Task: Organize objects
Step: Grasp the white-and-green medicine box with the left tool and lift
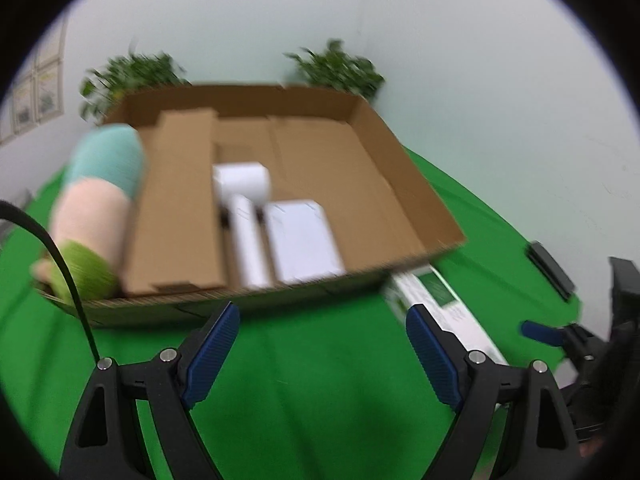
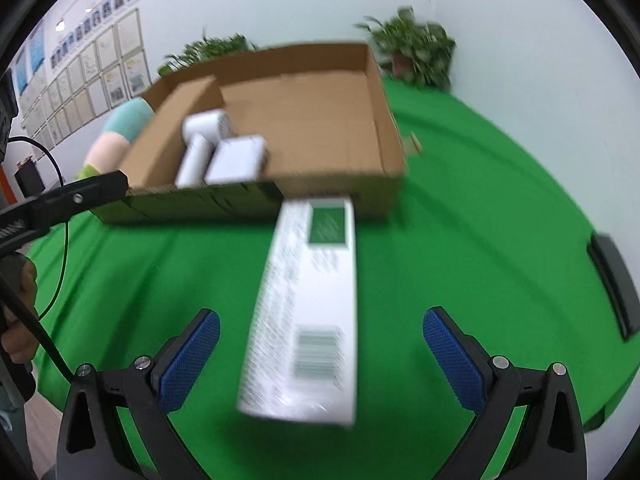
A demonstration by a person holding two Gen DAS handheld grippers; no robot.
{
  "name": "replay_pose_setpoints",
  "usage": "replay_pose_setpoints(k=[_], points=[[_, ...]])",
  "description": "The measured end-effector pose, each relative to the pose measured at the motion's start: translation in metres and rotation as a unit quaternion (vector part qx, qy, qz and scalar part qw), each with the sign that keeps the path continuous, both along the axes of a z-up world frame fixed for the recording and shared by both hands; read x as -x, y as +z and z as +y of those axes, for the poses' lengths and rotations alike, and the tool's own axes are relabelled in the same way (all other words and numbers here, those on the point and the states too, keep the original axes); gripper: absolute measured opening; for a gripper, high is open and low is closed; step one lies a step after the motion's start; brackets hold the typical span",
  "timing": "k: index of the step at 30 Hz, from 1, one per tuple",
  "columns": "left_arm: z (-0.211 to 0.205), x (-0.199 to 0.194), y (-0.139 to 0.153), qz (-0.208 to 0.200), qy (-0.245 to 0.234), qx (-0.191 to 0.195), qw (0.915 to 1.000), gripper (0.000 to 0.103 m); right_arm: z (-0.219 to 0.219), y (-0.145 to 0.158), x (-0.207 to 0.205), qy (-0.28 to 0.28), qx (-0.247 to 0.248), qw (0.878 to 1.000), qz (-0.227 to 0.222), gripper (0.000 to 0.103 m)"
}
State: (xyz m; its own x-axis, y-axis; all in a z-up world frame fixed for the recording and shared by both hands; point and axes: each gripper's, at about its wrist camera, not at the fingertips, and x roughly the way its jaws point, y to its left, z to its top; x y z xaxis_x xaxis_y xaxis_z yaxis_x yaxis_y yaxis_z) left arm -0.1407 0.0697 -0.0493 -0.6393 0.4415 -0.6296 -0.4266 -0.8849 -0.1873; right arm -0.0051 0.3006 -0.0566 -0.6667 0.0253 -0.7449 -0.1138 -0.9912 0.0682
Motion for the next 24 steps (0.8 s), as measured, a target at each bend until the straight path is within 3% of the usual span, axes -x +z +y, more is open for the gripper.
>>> replay_pose_setpoints(k=[5,7,8,12,16,17,18,24], points=[[0.023,0.002,-0.021,-0.047,-0.039,-0.016,0.998,0.085,-0.013,-0.016,0.003,0.023,0.005,1.0,-0.016,0.092],[0.026,0.002,-0.026,-0.06,-0.044,-0.018,0.9971,0.085,-0.02,-0.023,0.007,0.023,-0.019,0.999,-0.027,0.075],[0.027,0.001,-0.028,-0.067,-0.048,-0.021,0.9964,0.085,-0.021,-0.026,0.009,0.022,-0.026,0.999,-0.035,0.062],[0.027,0.001,-0.031,-0.082,-0.064,-0.031,0.994,0.085,-0.022,-0.026,0.004,0.032,-0.008,0.999,-0.031,0.061],[0.028,0.002,-0.036,-0.111,-0.089,-0.057,0.9883,0.085,-0.033,-0.009,-0.008,0.063,0.024,0.998,0.002,0.067],[0.03,0.003,-0.039,-0.121,-0.095,-0.062,0.9861,0.085,-0.036,-0.008,-0.009,0.068,0.024,0.997,0.003,0.088],[0.031,0.004,-0.042,-0.13,-0.1,-0.066,0.9842,0.085,-0.037,-0.008,-0.01,0.067,0.02,0.998,0.005,0.102],[0.04,0.009,-0.064,-0.189,-0.119,-0.098,0.9698,0.085,-0.043,-0.02,-0.008,0.076,0.003,0.997,-0.021,0.102]])
